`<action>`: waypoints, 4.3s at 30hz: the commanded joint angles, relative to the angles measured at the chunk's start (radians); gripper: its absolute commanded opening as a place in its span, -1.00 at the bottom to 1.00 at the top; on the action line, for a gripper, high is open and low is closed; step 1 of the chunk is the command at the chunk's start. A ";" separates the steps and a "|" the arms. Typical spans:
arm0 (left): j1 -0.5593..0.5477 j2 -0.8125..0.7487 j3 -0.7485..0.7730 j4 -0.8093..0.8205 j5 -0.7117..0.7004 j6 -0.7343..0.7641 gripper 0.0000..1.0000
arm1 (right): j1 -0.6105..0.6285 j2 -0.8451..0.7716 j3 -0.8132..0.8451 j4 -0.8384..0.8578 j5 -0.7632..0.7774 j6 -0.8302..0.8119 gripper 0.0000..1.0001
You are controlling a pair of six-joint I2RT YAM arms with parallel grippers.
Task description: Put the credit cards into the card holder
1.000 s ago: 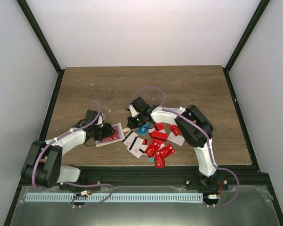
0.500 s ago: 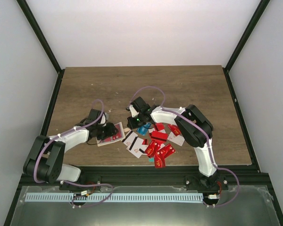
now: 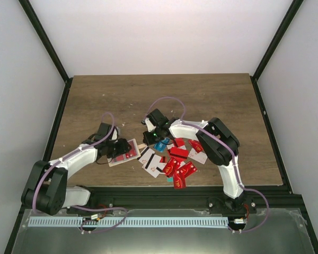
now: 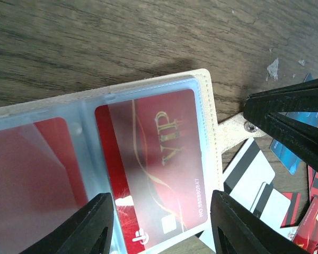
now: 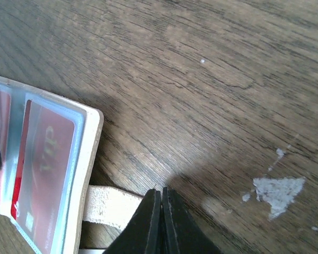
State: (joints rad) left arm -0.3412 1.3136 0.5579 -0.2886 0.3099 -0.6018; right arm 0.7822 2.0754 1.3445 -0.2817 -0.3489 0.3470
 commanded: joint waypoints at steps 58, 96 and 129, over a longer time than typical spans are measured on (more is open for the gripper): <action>-0.016 0.059 -0.070 0.036 -0.069 0.041 -0.92 | 0.055 0.015 -0.035 0.057 -0.169 0.196 -0.05; -0.024 0.041 -0.042 0.017 -0.078 0.027 -0.92 | 0.092 -0.031 -0.034 0.224 -0.411 0.208 -0.51; -0.020 -0.437 0.122 -0.379 -0.305 -0.092 -0.65 | 0.189 0.128 0.235 0.138 -0.500 0.173 -0.20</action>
State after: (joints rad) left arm -0.3603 0.8974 0.6643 -0.6331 0.0254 -0.6796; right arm 0.9581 2.2055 1.5444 -0.1528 -0.7830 0.5323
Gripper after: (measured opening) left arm 0.174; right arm 0.393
